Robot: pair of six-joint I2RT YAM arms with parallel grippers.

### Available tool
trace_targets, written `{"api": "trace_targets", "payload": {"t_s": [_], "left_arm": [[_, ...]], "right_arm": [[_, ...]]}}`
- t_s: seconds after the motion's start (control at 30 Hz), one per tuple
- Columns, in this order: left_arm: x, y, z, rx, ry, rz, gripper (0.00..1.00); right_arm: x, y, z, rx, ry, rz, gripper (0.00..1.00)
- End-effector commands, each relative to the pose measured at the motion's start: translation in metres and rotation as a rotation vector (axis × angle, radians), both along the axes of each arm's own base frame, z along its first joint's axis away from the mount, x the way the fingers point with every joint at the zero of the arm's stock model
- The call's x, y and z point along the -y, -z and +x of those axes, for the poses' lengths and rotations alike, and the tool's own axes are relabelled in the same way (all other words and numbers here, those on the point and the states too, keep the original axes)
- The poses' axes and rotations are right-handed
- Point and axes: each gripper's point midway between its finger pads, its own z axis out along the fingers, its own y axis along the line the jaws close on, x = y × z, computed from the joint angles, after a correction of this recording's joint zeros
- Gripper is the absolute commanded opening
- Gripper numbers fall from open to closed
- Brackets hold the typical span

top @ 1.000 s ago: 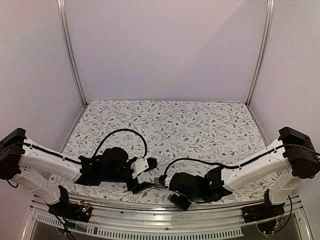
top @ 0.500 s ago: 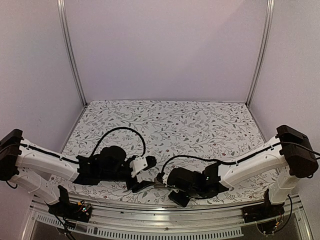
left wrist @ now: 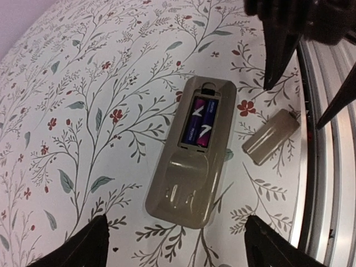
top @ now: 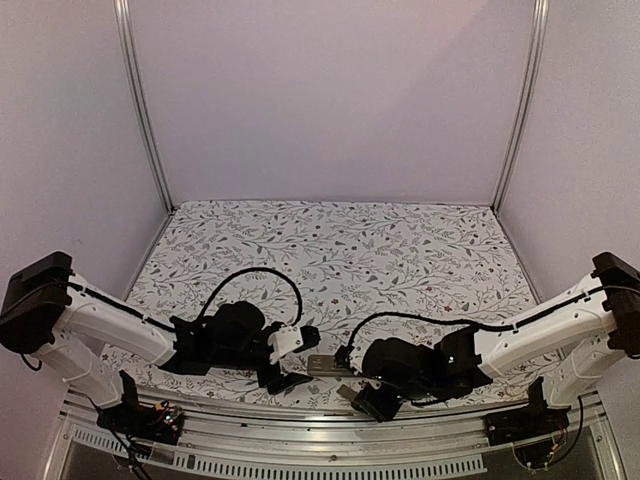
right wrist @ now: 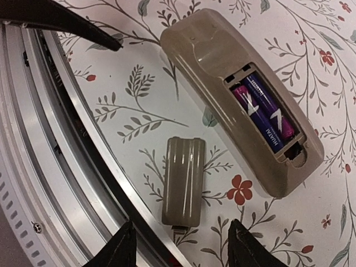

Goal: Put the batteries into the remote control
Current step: Pick up the battery cover from the corner of the board.

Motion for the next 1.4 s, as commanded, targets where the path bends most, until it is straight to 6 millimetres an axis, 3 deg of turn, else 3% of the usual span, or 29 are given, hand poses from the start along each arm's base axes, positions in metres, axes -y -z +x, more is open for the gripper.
{"api": "trace_targets", "payload": {"t_s": [0.0, 0.33, 0.57, 1.03, 1.23, 1.37], "left_arm": [[0.006, 0.007, -0.009, -0.001, 0.056, -0.018, 0.84], [0.005, 0.008, -0.009, -0.004, 0.048, -0.009, 0.84], [0.004, 0.008, -0.007, -0.007, 0.039, 0.006, 0.84], [0.005, -0.018, -0.008, 0.014, 0.039, -0.061, 0.84], [0.008, -0.035, -0.011, 0.015, 0.056, -0.105, 0.83], [0.014, -0.067, -0.012, -0.023, 0.034, -0.215, 0.79]], "right_arm": [[0.003, 0.015, -0.005, -0.016, 0.025, -0.008, 0.55], [0.011, 0.041, -0.004, -0.008, 0.007, -0.08, 0.5], [0.021, 0.052, -0.006, -0.016, 0.005, -0.131, 0.39], [0.015, 0.041, -0.009, -0.019, -0.03, -0.104, 0.18], [0.009, 0.022, -0.005, 0.026, -0.06, -0.078, 0.16], [0.003, -0.003, 0.001, 0.085, -0.088, -0.029, 0.16]]}}
